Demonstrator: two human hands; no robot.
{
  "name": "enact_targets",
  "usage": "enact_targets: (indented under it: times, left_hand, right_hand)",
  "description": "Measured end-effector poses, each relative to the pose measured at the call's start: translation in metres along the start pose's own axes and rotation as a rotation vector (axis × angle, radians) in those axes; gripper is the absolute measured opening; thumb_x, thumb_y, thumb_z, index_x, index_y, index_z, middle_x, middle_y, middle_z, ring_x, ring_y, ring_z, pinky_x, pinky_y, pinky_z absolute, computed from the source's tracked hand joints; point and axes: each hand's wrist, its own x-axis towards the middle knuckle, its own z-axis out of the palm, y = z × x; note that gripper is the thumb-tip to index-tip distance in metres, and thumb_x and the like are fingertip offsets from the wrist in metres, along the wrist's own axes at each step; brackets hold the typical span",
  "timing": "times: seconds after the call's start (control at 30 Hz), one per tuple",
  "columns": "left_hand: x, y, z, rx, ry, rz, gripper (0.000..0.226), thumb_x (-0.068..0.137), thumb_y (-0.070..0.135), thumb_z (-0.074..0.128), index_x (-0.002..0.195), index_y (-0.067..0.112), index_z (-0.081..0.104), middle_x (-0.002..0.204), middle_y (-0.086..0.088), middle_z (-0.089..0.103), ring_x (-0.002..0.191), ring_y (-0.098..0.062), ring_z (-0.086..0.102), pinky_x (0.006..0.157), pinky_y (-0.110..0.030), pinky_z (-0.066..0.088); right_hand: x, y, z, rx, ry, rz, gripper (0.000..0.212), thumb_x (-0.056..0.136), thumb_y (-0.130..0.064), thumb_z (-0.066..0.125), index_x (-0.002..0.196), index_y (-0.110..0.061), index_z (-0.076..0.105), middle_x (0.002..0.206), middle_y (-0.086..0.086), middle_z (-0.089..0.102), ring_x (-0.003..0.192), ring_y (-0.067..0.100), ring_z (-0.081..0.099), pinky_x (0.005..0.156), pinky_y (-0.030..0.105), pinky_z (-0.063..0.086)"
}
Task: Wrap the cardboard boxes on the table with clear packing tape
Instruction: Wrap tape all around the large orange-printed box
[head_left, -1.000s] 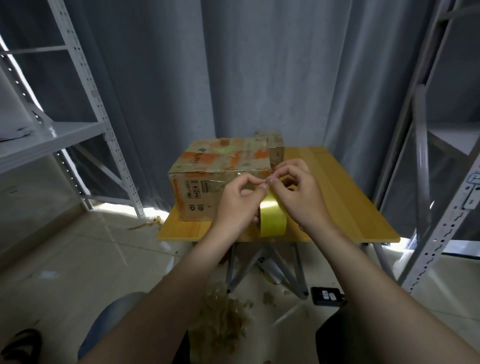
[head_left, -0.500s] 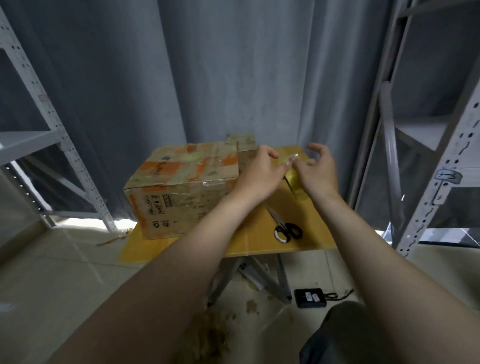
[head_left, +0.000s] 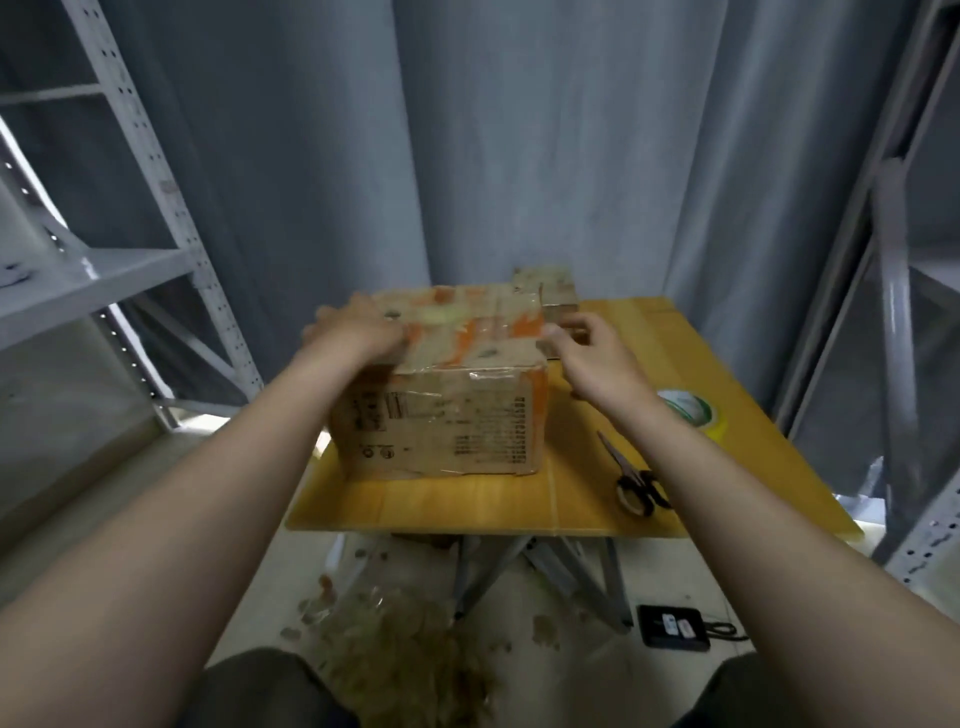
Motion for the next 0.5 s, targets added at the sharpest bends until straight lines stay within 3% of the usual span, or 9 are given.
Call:
enact_targets:
  times: [0.07,0.17,0.23,0.37,0.43,0.5]
  left_hand:
    - [-0.002,-0.014,-0.001,-0.068,-0.103,0.006,0.103,0.059,0.073,0.064,0.148,0.024,0.045,0.152,-0.016,0.047,0.138,-0.041,0.045,0.112,-0.054,0.044]
    - [-0.009,-0.027,-0.002,-0.042,-0.132,0.014,0.084,0.079,0.062,0.063,0.152,0.025,0.042,0.160,-0.020,0.033,0.144,-0.045,0.036,0.117,-0.054,0.038]
    - [-0.017,-0.031,-0.006,0.045,-0.160,0.008,0.079,0.091,0.061,0.060,0.157,0.025,0.035,0.163,-0.021,0.025,0.147,-0.045,0.030,0.119,-0.052,0.034]
    - [-0.046,-0.029,-0.016,0.269,-0.226,0.086,0.079,0.098,0.061,0.054,0.162,0.021,0.028,0.164,-0.014,0.032,0.149,-0.038,0.033,0.119,-0.046,0.035]
    - [-0.051,-0.019,-0.018,0.372,-0.214,0.113,0.081,0.096,0.060,0.054,0.162,0.022,0.026,0.168,-0.012,0.024,0.150,-0.040,0.029,0.119,-0.051,0.034]
    - [-0.039,-0.005,-0.014,0.386,-0.173,0.196,0.076,0.088,0.058,0.054,0.155,0.027,0.040,0.166,-0.012,0.025,0.149,-0.043,0.030,0.118,-0.060,0.033]
  right_hand:
    - [0.000,-0.021,0.016,0.089,-0.084,0.049,0.052,0.100,-0.055,0.054,0.139,-0.021,0.054,0.140,0.001,0.059,0.123,0.026,0.060,0.104,0.051,0.051]
    - [-0.004,-0.031,0.030,-0.030,-0.063,0.049,0.065,0.093,-0.067,0.046,0.137,-0.020,0.052,0.144,0.011,0.055,0.129,0.032,0.055,0.110,0.051,0.045]
    - [-0.014,-0.037,0.025,-0.195,-0.088,0.046,0.073,0.092,-0.071,0.042,0.142,-0.019,0.047,0.148,0.012,0.052,0.130,0.035,0.054,0.109,0.051,0.046]
    - [-0.031,-0.058,0.005,-0.591,-0.141,0.003,0.082,0.098,-0.074,0.035,0.155,-0.015,0.035,0.156,0.017,0.046,0.136,0.042,0.049,0.108,0.050,0.045]
    - [-0.033,-0.073,0.006,-0.769,-0.098,-0.050,0.084,0.096,-0.078,0.030,0.156,-0.019,0.035,0.161,0.018,0.036,0.144,0.042,0.039,0.112,0.054,0.037]
    - [-0.035,-0.082,0.018,-0.842,-0.104,-0.175,0.079,0.097,-0.077,0.026,0.155,-0.024,0.037,0.164,0.015,0.026,0.151,0.039,0.024,0.119,0.060,0.024]
